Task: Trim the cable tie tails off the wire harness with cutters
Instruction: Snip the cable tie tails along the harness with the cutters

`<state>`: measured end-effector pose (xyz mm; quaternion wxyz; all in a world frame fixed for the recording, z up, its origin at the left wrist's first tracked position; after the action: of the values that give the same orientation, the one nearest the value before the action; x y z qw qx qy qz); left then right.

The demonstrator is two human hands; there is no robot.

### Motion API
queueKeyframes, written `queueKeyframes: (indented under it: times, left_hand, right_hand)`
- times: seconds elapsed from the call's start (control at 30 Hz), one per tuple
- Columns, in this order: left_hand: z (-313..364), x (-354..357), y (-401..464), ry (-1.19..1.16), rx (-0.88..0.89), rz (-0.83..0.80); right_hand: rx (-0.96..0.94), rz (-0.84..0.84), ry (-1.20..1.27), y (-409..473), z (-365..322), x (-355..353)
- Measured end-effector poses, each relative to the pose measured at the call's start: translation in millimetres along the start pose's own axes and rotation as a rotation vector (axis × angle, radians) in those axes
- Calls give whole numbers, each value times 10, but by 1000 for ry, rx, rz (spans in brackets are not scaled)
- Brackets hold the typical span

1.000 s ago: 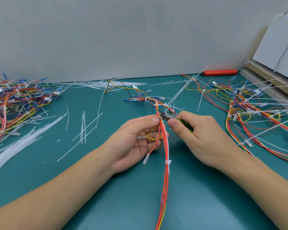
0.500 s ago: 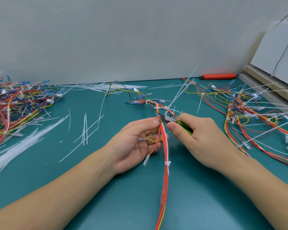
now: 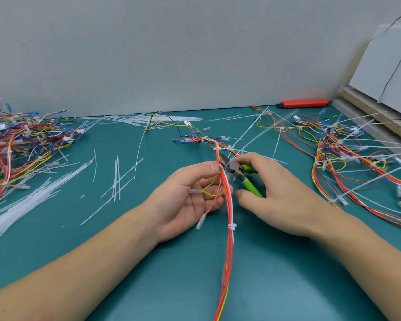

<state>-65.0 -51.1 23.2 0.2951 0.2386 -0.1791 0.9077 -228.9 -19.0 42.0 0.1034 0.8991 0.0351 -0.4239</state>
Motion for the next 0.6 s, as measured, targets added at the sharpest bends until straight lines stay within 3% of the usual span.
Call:
queueKeyframes:
  times: [0.37,0.6]
  left_hand:
    - [12,28,-3,3,0,30]
    - [28,-21,0,-108,-24,-6]
  right_hand:
    - [43,-142,-264,-32,111,-99]
    - [109,-131,-124,-23,110,-272]
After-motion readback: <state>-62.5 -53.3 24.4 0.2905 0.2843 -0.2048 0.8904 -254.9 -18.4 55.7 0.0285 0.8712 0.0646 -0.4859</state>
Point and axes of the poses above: each hand's wrist, its own y-axis towards the middle knuckle, its own x-axis out of the palm, z = x × y, the point moved 5 cm from there along y, towards the middle knuckle, and after that the axes turned 1 degree about y, right-handed, at the moved point
